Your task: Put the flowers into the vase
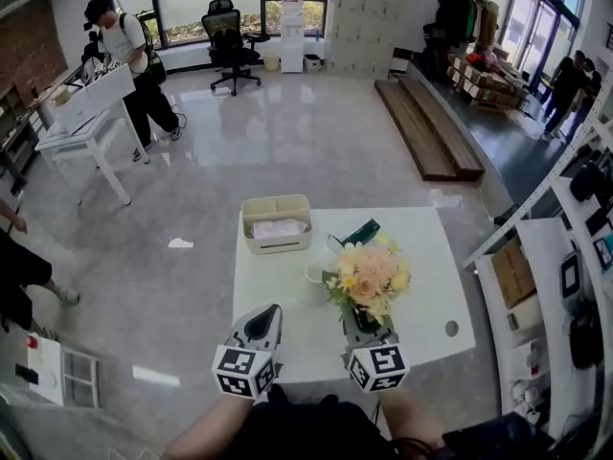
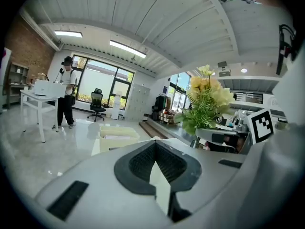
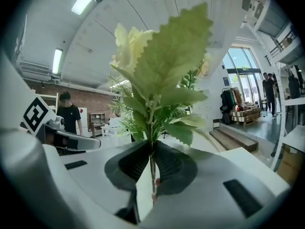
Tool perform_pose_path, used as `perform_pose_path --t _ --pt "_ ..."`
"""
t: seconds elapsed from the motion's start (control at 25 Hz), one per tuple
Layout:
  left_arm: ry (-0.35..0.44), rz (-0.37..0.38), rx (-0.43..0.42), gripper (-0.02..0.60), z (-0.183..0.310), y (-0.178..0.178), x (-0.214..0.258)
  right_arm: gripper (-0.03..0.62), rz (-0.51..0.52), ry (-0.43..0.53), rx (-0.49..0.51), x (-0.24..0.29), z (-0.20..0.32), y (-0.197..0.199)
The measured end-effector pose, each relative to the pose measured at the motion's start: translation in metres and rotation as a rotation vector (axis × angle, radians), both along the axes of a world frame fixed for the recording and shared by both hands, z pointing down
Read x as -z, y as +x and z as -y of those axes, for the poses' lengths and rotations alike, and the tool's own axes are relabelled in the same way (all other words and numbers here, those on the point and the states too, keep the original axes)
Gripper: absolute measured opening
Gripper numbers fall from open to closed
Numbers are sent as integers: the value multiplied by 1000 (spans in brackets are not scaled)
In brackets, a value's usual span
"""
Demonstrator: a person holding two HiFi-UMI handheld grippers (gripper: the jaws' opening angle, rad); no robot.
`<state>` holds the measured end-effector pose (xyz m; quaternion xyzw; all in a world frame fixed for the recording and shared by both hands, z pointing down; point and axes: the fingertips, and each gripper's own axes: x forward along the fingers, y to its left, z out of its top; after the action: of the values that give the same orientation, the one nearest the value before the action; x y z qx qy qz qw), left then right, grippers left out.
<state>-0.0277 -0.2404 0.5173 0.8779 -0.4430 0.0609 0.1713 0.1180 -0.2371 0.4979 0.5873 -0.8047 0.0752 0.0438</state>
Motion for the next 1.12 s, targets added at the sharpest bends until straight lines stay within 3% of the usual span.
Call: perform_pose_path --t 0.28,0.56,0.72,0.88,1.12 --pt "12 -9 21 3 11 -26 4 41 17 33 28 21 13 -24" --pt "49 -24 55 3 15 -32 19 41 30 235 77 109 49 -33" --pt "46 -23 70 3 15 -33 18 41 47 291 98 126 69 -40" --pt "30 -15 84 3 12 -36 11 41 28 249 123 96 83 -49" --pt "6 1 122 3 7 -49 2 41 -10 73 124 16 94 -49"
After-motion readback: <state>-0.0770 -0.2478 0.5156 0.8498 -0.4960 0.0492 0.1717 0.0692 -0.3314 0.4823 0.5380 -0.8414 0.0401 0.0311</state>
